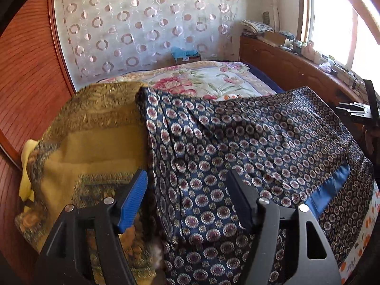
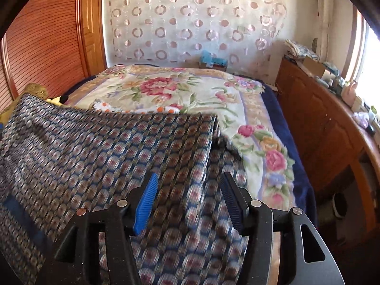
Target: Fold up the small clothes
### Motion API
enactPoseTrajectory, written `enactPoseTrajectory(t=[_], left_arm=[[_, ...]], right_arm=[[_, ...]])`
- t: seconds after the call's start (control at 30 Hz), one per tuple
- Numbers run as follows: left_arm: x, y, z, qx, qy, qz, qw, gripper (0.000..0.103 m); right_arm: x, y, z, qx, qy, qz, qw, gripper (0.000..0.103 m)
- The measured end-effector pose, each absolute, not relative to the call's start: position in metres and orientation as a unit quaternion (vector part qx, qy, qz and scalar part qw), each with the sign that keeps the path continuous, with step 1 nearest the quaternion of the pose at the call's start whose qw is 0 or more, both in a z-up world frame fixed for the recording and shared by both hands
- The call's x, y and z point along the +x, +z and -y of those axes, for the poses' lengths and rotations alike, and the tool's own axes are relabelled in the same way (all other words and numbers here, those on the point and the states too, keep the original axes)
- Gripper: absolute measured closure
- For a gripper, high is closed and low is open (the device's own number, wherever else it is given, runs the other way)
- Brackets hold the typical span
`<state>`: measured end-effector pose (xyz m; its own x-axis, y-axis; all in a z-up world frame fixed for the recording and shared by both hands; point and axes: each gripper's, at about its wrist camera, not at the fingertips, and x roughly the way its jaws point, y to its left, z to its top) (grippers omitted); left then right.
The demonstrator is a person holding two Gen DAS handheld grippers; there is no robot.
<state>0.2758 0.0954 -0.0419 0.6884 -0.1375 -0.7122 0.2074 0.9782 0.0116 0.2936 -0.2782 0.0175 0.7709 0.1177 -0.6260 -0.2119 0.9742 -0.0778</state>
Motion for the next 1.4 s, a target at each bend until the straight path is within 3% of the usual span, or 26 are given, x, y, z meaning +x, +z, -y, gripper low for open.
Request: enactPoseTrajectory(t=[0.53, 0.7, 0.83, 0.9, 1.13, 1.4], left_arm=[[0.235, -0.059, -0.103, 0.039, -0.077, -0.396, 0.914, 0.035], [0.234, -0.064, -0.107, 0.041, -0.075, -0.401, 0.912, 0.051], [0.239, -0.067, -0.107, 0.048, -0.071, -0.409, 0.908, 0.059], [0.243, -0.070, -0.105, 0.054, -0.067, -0.414, 0.906, 0.069], [0.248, -0.070, -0.103, 0.066, -0.054, -0.411, 0.908, 0.070], [0.255, -0.067, -0.099, 0.083, -0.043, -0.404, 0.910, 0.093]], right_arm=[[0.234, -0.014, 0.299, -0.022, 0.072, -0.373, 0.925, 0.046], [0.228, -0.017, 0.295, -0.030, 0.067, -0.368, 0.927, 0.046], [0.225, -0.019, 0.301, -0.030, 0.068, -0.367, 0.927, 0.046], [0.229, -0.021, 0.302, -0.031, 0.067, -0.367, 0.927, 0.046], [0.239, -0.027, 0.295, -0.031, 0.068, -0.367, 0.927, 0.046], [0.238, -0.027, 0.296, -0.031, 0.067, -0.367, 0.927, 0.046]])
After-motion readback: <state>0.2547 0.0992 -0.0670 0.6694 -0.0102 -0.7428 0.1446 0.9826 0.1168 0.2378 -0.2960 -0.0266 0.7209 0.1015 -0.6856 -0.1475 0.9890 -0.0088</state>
